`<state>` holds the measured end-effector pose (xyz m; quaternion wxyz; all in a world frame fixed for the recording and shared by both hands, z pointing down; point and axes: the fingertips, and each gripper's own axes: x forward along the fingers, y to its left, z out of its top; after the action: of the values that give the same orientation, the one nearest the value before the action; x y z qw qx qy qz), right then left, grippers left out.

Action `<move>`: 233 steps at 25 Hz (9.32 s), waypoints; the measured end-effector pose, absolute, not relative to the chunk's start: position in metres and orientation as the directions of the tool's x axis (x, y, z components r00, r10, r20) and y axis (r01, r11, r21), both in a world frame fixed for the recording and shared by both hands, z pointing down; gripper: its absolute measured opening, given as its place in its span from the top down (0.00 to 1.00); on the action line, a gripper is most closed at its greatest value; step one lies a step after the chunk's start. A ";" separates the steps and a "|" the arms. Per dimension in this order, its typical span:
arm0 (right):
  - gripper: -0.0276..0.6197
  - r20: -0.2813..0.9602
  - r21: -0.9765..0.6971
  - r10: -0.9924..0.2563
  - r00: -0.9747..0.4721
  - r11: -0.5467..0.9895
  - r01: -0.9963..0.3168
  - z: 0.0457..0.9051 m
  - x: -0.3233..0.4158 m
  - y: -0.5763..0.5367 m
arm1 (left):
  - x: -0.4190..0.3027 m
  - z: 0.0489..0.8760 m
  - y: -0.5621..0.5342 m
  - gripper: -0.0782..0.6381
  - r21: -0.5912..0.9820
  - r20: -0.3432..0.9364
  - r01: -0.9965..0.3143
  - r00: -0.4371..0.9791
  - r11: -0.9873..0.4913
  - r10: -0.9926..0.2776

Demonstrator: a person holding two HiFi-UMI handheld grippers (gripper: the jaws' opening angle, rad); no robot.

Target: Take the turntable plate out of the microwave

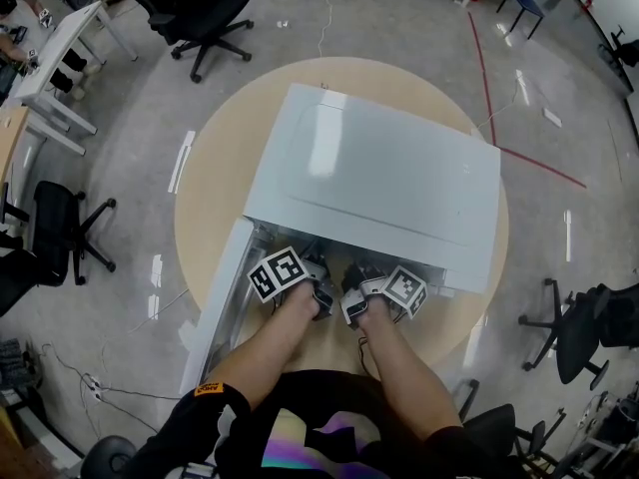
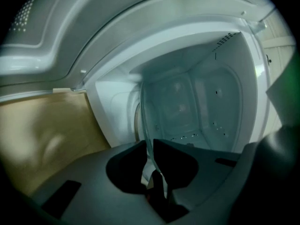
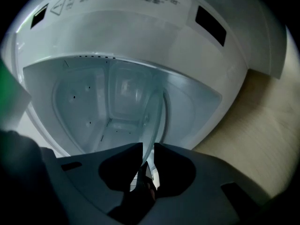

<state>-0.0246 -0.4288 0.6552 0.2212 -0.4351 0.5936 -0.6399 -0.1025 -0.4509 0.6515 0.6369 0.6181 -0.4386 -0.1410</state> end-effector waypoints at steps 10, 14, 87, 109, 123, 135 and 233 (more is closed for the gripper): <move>0.84 0.287 -0.954 -0.804 -0.520 -0.189 -0.235 0.661 -0.026 -0.440 | -0.095 0.648 -0.437 0.76 0.916 0.383 -0.350 0.611 0.198 -0.693; 0.87 0.224 -0.974 -0.832 -0.507 -0.176 -0.142 0.657 -0.025 -0.444 | -0.095 0.649 -0.436 0.76 0.925 0.366 -0.327 0.621 0.194 -0.693; 0.88 -0.006 -0.989 -0.822 -0.569 0.090 -0.120 0.548 -0.031 -0.253 | -0.110 0.557 -0.269 0.77 0.988 0.102 -0.154 0.573 0.015 -0.813; 0.87 0.006 -0.983 -0.685 -0.729 0.129 -0.129 0.564 0.033 -0.102 | -0.050 0.568 -0.101 0.77 0.986 0.120 -0.156 0.420 0.058 -0.900; 0.87 0.078 -0.988 -0.674 -0.735 0.043 -0.145 0.618 0.044 -0.061 | -0.038 0.624 -0.059 0.77 0.977 0.198 -0.158 0.409 0.144 -0.891; 0.86 0.140 -0.989 -0.692 -0.708 -0.068 -0.129 0.657 0.047 -0.066 | -0.038 0.657 -0.066 0.77 0.959 0.274 -0.179 0.409 0.218 -0.871; 0.92 0.409 -0.394 -0.696 -0.591 0.449 -0.802 0.576 0.068 -0.041 | -0.019 0.562 -0.014 0.75 0.549 0.326 -0.740 0.617 -0.388 -0.716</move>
<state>0.0675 -0.0411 0.5764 -0.0941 -0.4424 0.8461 -0.2821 -0.0191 -0.0144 0.5621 0.3386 0.8330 -0.4373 0.0177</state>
